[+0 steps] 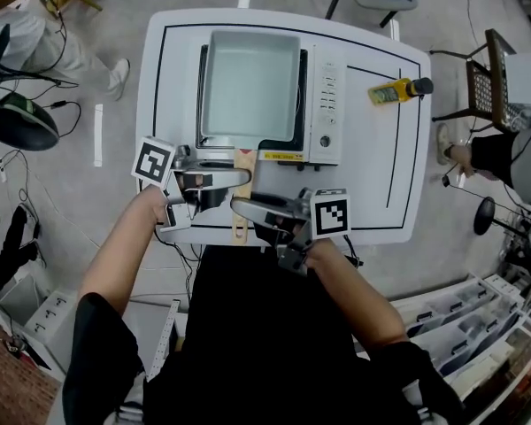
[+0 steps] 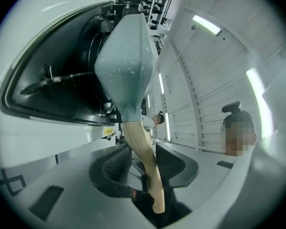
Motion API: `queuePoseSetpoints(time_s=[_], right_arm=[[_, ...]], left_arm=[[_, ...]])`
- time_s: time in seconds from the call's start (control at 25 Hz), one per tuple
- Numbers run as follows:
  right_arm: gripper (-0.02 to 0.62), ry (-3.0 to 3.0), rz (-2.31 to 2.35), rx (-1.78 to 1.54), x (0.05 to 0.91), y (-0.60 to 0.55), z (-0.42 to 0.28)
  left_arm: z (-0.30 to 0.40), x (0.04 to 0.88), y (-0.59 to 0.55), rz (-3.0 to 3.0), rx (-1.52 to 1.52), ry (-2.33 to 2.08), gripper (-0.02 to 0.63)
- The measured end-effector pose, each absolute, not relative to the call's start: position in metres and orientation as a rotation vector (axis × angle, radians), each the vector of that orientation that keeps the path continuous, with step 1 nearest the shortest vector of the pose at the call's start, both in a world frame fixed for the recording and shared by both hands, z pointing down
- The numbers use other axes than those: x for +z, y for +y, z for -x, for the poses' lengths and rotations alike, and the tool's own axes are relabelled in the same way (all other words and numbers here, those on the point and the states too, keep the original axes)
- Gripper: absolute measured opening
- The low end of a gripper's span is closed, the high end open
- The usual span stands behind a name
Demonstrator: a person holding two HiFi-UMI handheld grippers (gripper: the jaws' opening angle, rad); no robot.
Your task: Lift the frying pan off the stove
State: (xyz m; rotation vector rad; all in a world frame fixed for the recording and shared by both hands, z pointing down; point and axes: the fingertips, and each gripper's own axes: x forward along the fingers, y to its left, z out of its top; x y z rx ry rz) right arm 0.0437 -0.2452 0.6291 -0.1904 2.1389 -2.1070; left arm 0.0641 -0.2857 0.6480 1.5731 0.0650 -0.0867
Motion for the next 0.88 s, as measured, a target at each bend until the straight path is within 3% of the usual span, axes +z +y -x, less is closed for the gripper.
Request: queuePoseSetpoints(time_s=[0.88], right_arm=[[0.140,2.212,0.226,-1.852,0.581,-0.240,-0.045]], left_arm=[[-0.059,0.597,-0.281,-1.663,-0.132,0.049,0.159]])
